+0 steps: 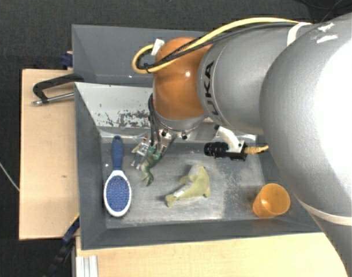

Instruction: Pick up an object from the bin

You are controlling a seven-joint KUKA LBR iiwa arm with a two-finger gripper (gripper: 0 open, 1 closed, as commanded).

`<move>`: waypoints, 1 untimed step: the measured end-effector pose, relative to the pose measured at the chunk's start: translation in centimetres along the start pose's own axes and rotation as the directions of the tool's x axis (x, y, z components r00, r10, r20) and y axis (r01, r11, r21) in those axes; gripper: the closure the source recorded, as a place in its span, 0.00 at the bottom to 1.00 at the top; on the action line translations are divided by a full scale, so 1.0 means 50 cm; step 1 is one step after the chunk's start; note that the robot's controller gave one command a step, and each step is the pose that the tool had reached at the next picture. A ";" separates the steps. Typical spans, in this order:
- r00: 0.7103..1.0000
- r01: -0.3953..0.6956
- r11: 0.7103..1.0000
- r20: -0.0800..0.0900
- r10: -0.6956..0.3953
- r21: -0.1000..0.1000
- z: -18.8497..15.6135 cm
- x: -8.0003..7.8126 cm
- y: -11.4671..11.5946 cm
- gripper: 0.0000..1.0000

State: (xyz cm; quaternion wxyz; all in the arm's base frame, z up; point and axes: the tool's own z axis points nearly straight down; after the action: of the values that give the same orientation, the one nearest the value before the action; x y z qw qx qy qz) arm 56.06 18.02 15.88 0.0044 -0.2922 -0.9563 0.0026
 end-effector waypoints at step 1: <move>1.000 -0.001 1.000 0.006 0.001 -0.008 -0.011 -0.004 0.003 0.00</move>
Offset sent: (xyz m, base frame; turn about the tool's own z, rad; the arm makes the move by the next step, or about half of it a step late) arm 0.0000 0.0000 0.0000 0.0000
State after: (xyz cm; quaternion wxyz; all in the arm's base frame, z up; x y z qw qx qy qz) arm 56.30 18.05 16.43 0.0001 -0.2928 -0.9562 -0.0004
